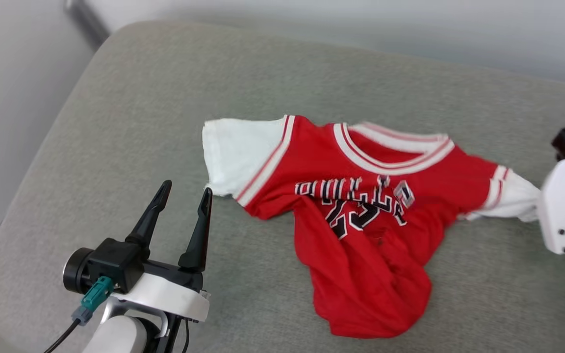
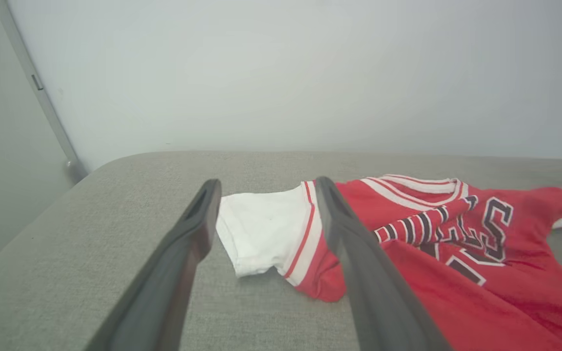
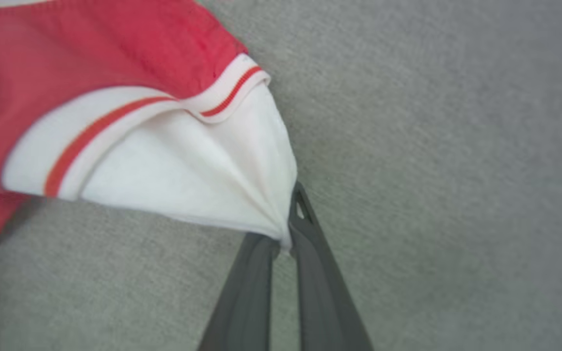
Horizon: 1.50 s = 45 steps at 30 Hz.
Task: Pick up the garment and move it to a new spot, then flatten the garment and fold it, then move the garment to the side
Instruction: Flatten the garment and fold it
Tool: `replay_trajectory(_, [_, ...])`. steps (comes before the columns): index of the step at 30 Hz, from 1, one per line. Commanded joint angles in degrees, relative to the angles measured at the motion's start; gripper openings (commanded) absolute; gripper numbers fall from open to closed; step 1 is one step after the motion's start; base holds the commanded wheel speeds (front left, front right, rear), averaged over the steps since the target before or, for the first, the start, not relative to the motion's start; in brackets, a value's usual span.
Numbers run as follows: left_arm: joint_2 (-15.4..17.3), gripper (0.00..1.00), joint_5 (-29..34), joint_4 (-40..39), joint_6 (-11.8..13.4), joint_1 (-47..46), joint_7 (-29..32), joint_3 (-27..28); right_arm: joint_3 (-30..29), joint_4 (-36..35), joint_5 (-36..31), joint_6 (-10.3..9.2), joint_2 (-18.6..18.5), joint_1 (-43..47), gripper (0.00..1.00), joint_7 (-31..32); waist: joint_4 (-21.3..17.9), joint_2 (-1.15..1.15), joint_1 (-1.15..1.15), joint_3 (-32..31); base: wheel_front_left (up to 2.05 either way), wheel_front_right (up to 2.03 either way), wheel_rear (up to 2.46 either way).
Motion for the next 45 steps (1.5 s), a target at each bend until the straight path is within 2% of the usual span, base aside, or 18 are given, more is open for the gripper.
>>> replay_trajectory(1, [0.13, 1.0, -0.06, -0.38, 0.35, 0.61, 0.11, 0.06, -0.05, -0.71, 0.47, -0.04, -0.92, 0.97, 0.0, 0.21, -2.69, 0.0, 0.0, -2.36, 0.0, 0.0, 0.0])
replay_trajectory(8, [0.56, 1.0, -0.86, -2.79, 0.84, 1.64, 1.1, 0.22, -2.48, -5.07, 1.23, -0.05, -9.94, 5.78, 0.0, 2.44, -6.43, 0.0, 0.0, -3.27, 0.0, 0.0, 0.0])
replay_trajectory(12, [0.75, 1.0, -1.01, -3.7, 1.12, 1.16, 1.48, 0.29, -4.86, -3.51, -0.45, -0.04, -12.73, 7.99, 0.0, 1.3, -7.0, 0.0, 0.0, -2.5, 0.0, 0.0, 0.0])
replay_trajectory(14, [0.82, 1.0, -0.89, -3.99, 1.01, 0.55, 1.64, 0.06, -5.64, -1.96, -1.92, -0.05, -12.94, 8.8, 0.0, 0.19, -7.04, 0.0, 0.0, -2.01, 0.0, 0.0, 0.0])
replay_trajectory(15, [0.83, 1.0, -0.81, -4.0, 0.96, 0.33, 1.72, -0.03, -6.62, -1.06, -2.38, -0.05, -12.33, 8.79, 0.64, -0.75, -7.03, 0.0, 0.0, -1.87, 0.0, 0.0, 0.0])
replay_trajectory(16, [0.83, 1.0, -0.77, -3.89, 0.95, 0.25, 1.77, -0.11, -7.77, 0.03, -2.13, -0.05, -10.99, 8.76, 1.0, -1.22, -7.05, 0.0, 0.0, -1.86, 0.0, 0.0, 0.0])
replay_trajectory(18, [0.89, 1.0, -1.17, -3.54, 1.11, 0.34, 1.93, 0.08, -9.08, 0.78, -1.08, -0.03, -8.09, 8.34, 1.0, -2.01, -7.37, 0.0, 0.0, -2.13, 0.0, 0.0, 0.0])
replay_trajectory(24, [1.91, 1.0, -2.07, -3.07, 1.29, 0.88, 2.29, 1.35, -10.62, -2.13, -4.09, -0.03, -5.45, 6.31, 1.0, -6.92, -9.32, 0.0, 0.0, -4.66, 0.0, 0.0, 0.0])
replay_trajectory(27, [2.11, 1.0, -3.61, -3.31, 1.62, 1.99, 2.14, 2.63, -14.44, -4.99, -2.44, -0.02, -0.39, 5.76, 1.0, -9.08, -10.89, 0.0, 0.0, -6.31, 0.0, 0.0, 0.0])
replay_trajectory(29, [2.83, 1.0, -4.1, -3.1, 1.65, 2.81, 2.09, 3.37, -16.43, -8.12, -2.52, -0.05, 1.43, 6.58, 1.0, -10.95, -11.91, 0.0, 0.0, -7.24, 0.0, 0.0, 0.0])
replay_trajectory(37, [4.66, 1.0, -5.92, -4.28, 1.55, 4.53, 1.81, 5.72, -25.75, -22.03, -6.56, -0.04, 14.35, 14.73, 1.0, -24.0, -15.39, 0.0, 0.0, -9.1, 0.0, 0.0, 0.0])
replay_trajectory(43, [6.39, 1.0, -6.09, -5.41, 0.77, 3.21, 2.73, 6.13, -28.18, -30.17, -7.64, -0.03, 23.58, 22.32, 1.0, -34.38, -17.68, 0.0, 0.0, -9.0, 0.0, 0.0, 0.0])
replay_trajectory(45, [7.21, 1.0, -5.99, -5.81, 0.03, 2.09, 3.7, 5.79, -27.77, -31.97, -7.46, -0.03, 25.04, 24.06, 1.0, -37.09, -18.51, 0.0, 0.0, -8.55, 0.0, 0.0, 0.0])
